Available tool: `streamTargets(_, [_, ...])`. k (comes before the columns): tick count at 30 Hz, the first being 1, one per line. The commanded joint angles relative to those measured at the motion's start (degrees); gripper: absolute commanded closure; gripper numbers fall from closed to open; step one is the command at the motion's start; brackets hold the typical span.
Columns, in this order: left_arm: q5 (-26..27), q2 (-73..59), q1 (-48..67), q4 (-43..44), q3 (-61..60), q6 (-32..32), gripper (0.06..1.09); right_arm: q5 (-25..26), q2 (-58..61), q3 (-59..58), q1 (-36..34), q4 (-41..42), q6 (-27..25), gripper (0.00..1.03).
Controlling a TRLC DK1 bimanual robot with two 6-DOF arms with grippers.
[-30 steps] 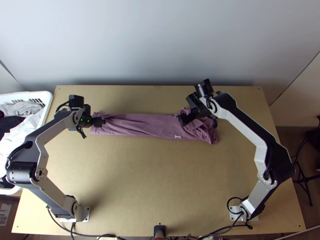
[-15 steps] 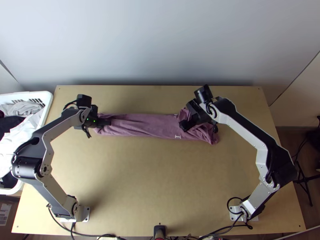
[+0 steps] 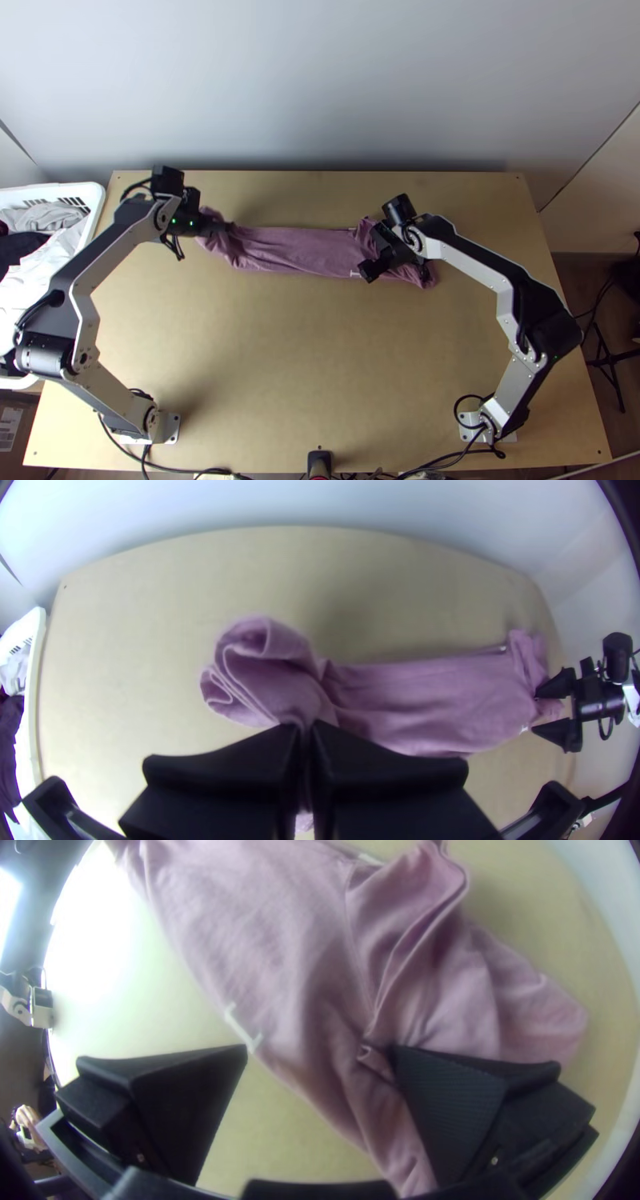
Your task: Fold the t-shirt
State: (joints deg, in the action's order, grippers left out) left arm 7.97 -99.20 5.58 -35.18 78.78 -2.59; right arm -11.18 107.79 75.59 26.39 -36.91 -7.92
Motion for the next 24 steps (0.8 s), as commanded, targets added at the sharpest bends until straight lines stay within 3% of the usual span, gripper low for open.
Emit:
streamTargets(1, [0.5, 2.4, 1.7, -3.8, 6.6, -1.5, 1.05, 0.0, 2.8, -2.8, -0.5, 2.8, 0.1, 0.03])
streamTargets(11, [1.6, 2.4, 6.5, -5.6, 13.4, -6.5, 1.05, 0.0, 1.5, -6.7, -1.2, 4.4, 0.3, 0.03])
streamTargets(18, [1.6, 1.3, 12.0, -4.8, 18.3, -9.0, 1.05, -0.2, -12.8, -7.3, -3.3, 3.0, 0.4, 0.03])
streamTargets(24, [1.7, -1.0, 17.6, -2.3, 22.1, -11.0, 1.05, -3.8, -21.2, -4.1, -7.8, -3.3, 1.3, 0.03])
